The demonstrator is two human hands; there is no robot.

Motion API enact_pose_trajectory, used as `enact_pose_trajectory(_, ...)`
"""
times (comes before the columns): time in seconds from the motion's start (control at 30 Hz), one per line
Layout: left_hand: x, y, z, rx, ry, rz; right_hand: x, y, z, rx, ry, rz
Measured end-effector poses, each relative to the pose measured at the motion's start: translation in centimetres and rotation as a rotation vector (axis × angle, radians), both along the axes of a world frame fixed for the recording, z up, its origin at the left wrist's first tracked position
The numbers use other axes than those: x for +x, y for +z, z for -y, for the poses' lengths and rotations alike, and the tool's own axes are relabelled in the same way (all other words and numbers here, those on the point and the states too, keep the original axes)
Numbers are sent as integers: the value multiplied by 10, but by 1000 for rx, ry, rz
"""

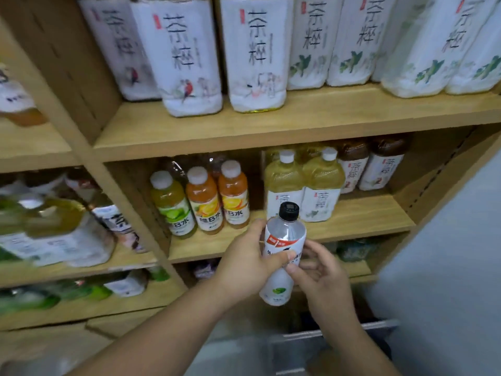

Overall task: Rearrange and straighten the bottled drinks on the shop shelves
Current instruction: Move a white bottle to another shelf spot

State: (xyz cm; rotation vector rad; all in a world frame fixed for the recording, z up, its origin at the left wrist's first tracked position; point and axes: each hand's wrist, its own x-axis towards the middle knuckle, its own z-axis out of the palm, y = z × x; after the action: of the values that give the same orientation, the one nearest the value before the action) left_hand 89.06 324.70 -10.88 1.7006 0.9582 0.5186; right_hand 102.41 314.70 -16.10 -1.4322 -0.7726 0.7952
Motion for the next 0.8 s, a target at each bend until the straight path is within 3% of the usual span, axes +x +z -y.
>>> enact_pose_trajectory(0.4, -310, -10, 9, -38, 318, 87, -285, 9, -31, -7, 274, 54)
enact_pose_trajectory(0.8, -473, -11, -31, -59, 607, 151, -438, 14, -115, -15, 539, 149)
